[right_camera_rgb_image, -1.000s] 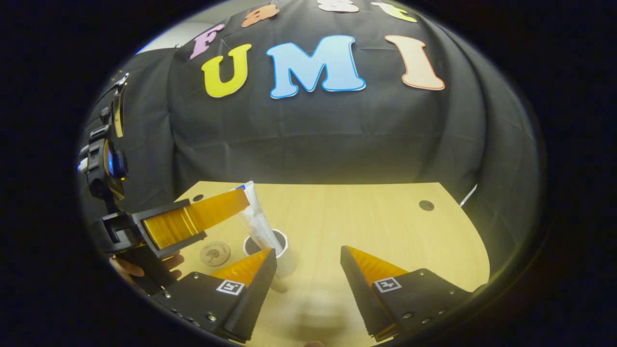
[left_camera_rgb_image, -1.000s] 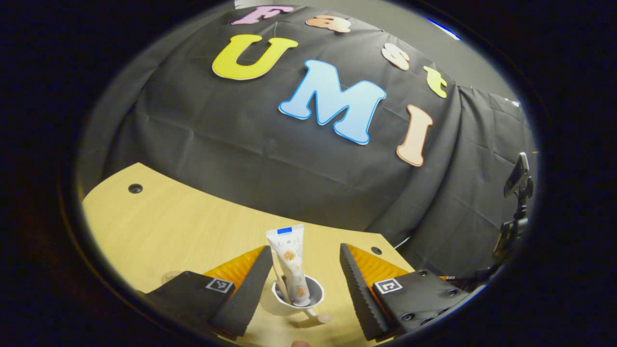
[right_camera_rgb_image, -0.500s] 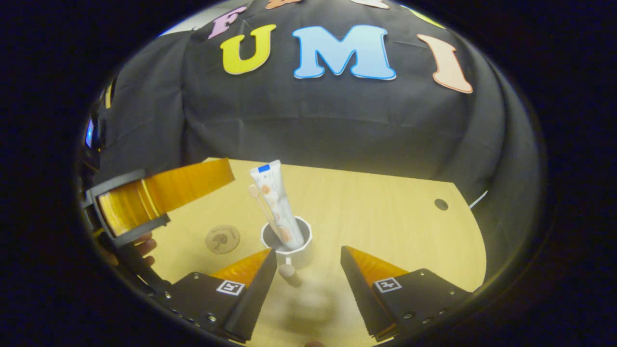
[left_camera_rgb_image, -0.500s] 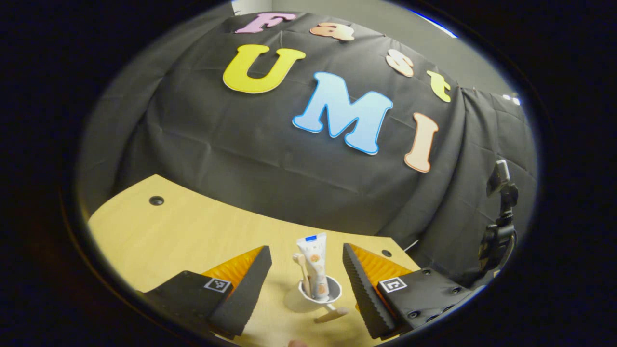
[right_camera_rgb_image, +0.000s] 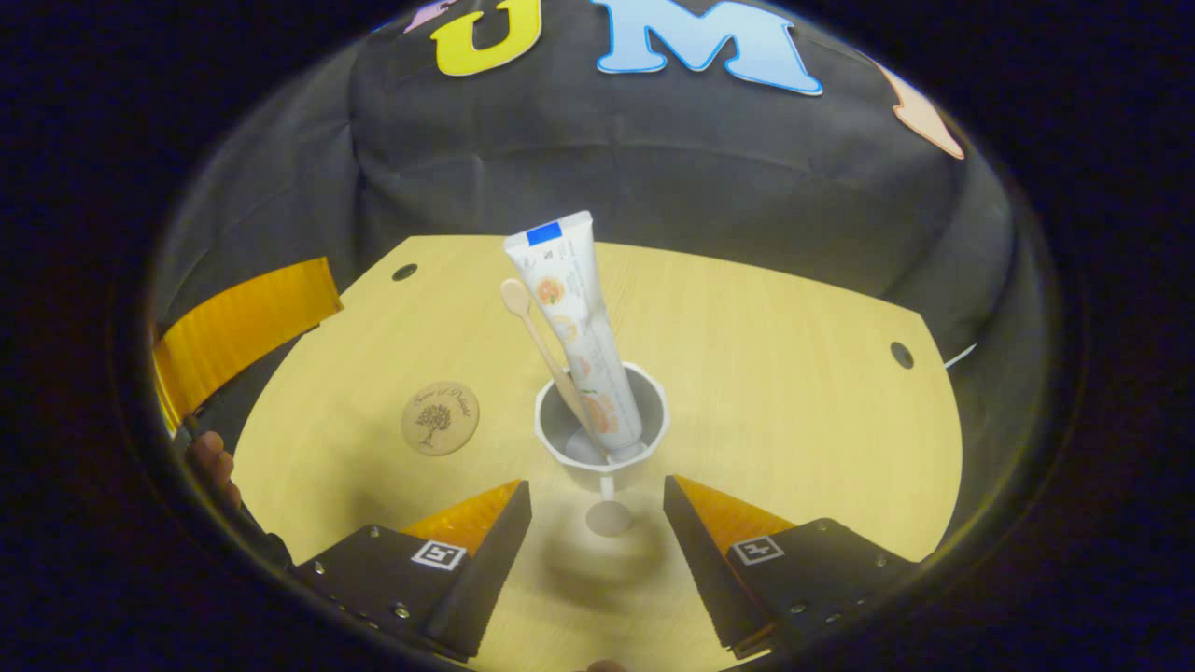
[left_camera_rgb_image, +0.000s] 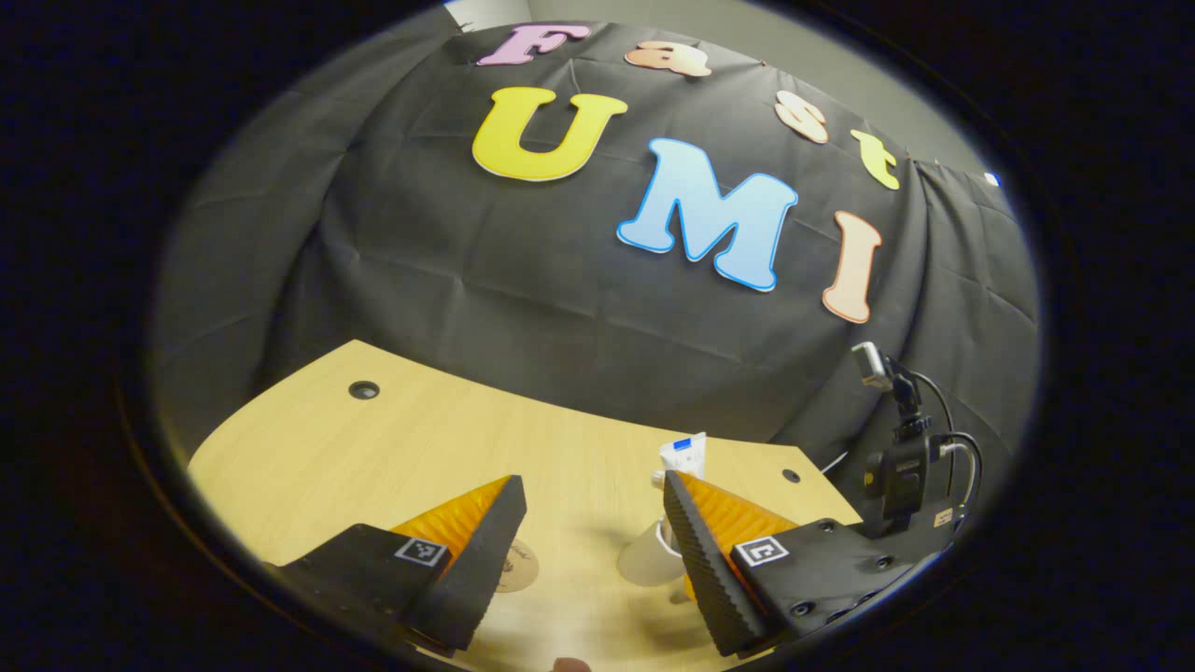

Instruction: Put the toothbrush and toothpaste on the desktop into the cup, then pick up the cup and place it on the coaster on the desktop.

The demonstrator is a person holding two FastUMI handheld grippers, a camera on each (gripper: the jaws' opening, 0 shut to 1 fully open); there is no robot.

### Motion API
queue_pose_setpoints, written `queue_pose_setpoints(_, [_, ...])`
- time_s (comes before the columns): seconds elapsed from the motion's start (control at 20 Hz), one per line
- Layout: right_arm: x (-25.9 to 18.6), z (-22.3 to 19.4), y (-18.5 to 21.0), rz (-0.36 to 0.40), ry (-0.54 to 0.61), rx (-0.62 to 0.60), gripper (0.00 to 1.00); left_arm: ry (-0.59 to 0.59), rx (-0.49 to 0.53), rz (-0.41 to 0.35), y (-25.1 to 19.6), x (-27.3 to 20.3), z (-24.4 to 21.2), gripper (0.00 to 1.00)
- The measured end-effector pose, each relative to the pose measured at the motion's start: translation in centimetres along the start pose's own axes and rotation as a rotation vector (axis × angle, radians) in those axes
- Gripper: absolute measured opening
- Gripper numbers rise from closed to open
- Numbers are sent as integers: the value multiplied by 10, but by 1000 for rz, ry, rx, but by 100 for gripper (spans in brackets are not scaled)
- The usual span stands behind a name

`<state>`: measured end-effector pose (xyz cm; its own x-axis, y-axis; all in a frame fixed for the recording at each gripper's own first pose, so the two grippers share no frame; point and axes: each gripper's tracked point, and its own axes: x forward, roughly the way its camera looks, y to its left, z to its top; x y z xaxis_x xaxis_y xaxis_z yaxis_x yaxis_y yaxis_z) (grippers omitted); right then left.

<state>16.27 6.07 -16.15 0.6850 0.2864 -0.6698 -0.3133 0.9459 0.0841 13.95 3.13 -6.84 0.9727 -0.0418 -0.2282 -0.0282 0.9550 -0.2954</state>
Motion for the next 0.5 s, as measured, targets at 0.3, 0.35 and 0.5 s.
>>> queue_pose_setpoints(0.3, [23,-12,0,0,116,32,87,17,-11,29,19,-10,-5,96])
queue_pose_setpoints(0.35, [27,-14,1,5,135,40,88,21,-17,33,21,-10,-5,100])
queue_pose_setpoints(0.5, [34,-21,0,2,178,44,87,38,-25,48,28,-12,-11,96])
